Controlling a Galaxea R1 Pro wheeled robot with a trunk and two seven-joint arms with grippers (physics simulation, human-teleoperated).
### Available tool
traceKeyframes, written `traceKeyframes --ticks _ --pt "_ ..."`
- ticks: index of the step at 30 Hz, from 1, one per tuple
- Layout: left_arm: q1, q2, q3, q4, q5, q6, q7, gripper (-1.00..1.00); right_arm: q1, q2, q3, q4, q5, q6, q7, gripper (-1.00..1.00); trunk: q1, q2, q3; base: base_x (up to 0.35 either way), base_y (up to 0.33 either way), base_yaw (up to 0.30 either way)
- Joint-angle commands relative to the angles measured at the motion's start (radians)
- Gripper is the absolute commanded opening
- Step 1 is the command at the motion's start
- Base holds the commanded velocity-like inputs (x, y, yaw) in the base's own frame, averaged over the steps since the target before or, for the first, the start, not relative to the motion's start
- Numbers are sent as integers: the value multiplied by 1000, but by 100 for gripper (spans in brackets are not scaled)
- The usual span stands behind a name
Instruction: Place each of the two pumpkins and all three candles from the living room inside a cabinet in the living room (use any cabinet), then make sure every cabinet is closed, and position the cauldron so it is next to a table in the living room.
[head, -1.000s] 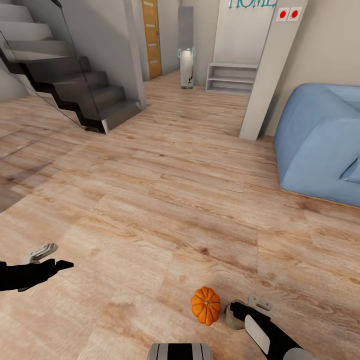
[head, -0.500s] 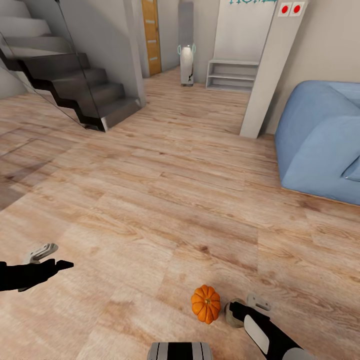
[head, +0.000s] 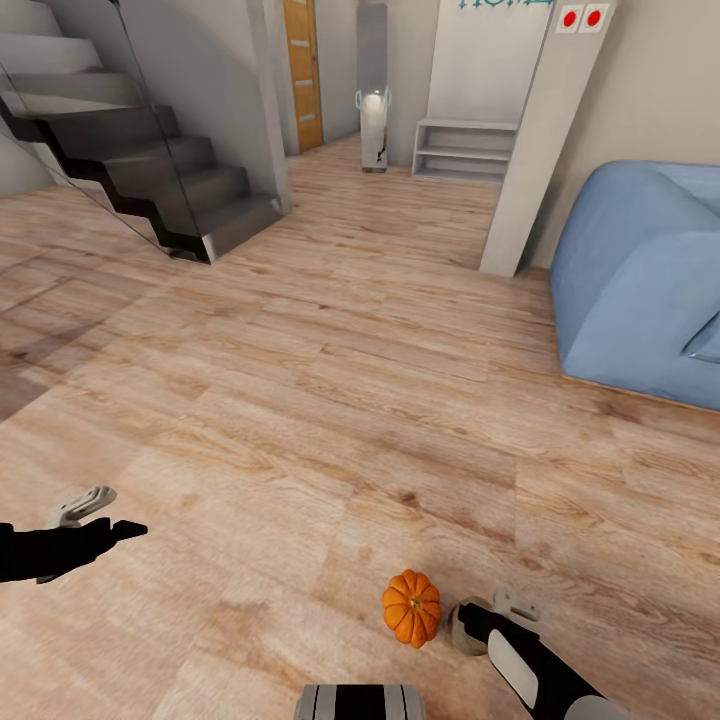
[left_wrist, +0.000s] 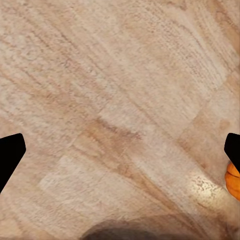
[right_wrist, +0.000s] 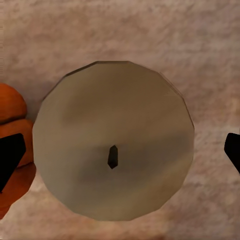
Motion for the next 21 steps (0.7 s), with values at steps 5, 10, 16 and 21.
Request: traceKeyframes --ticks 5,10,16,21 --pt "-1 0 0 -1 10 3 10 100 0 -1 9 -3 -6 5 10 100 1 -1 -12 0 0 0" --pt "-1 0 0 -1 10 3 10 100 0 -1 10 -3 -6 5 13 100 1 -1 -12 0 0 0" --pt "-1 0 0 -1 10 3 10 100 0 -1 10 -3 -6 5 14 100 1 -1 -12 0 0 0" --pt "-1 0 0 -1 10 3 10 100 0 -1 10 -3 -6 5 14 100 3 -2 -24 0 0 0"
